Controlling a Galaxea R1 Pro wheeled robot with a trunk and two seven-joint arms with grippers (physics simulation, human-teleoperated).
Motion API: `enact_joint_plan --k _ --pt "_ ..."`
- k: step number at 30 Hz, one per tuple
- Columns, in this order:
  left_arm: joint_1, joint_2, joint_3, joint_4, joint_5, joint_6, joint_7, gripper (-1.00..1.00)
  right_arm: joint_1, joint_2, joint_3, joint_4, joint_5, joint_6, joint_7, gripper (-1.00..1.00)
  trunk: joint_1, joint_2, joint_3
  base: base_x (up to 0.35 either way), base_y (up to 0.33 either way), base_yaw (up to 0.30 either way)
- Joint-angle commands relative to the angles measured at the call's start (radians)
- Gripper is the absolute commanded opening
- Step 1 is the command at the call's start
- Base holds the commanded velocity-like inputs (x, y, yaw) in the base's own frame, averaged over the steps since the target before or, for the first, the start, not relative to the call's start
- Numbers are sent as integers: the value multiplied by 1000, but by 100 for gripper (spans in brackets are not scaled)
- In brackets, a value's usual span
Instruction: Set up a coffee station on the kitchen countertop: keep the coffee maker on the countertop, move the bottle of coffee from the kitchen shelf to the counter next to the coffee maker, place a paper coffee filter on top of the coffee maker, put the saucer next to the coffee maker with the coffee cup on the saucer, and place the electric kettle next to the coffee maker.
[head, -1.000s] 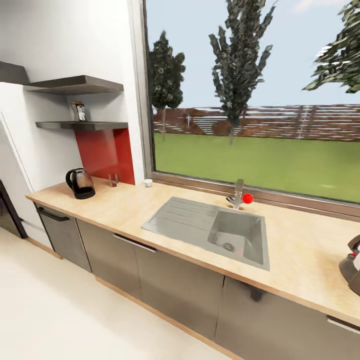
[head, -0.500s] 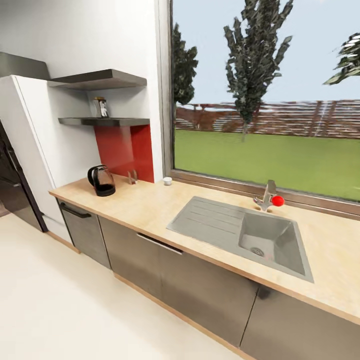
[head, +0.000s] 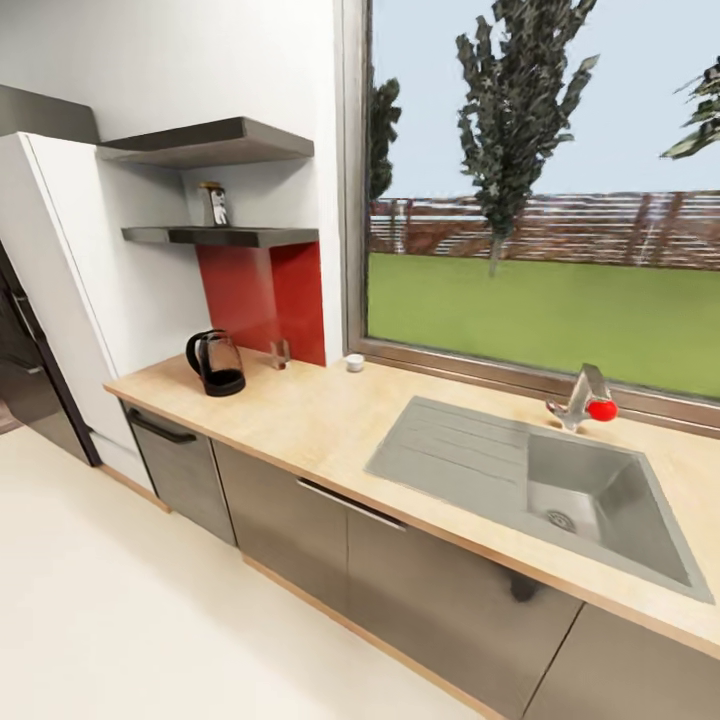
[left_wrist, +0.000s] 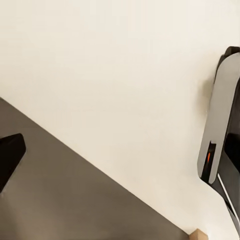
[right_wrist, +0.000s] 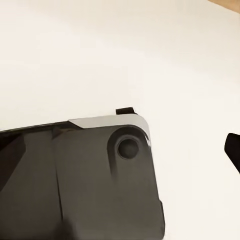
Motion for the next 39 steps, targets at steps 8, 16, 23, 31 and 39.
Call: enact_joint_plan --k 8,16,23,31,39 --pt "-1 1 8 1 -10 -4 2 100 0 5 0 58 5 -8 1 100 1 -2 -3 275 240 0" --pt "-1 1 8 1 -10 -4 2 100 0 5 -2 79 5 -9 1 100 1 -2 -3 253 248 0" --pt "-1 0 8 1 -10 -4 2 100 0 4 -2 80 4 -9 1 100 1 -2 -3 191 286 0" --pt "-1 0 8 2 -10 -4 2 100 0 4 -2 79 5 -9 2 100 1 -2 -3 171 298 0" --pt "-1 1 8 2 -10 -6 2 100 0 4 -2 78 6 -9 5 100 1 -2 -3 144 311 -17"
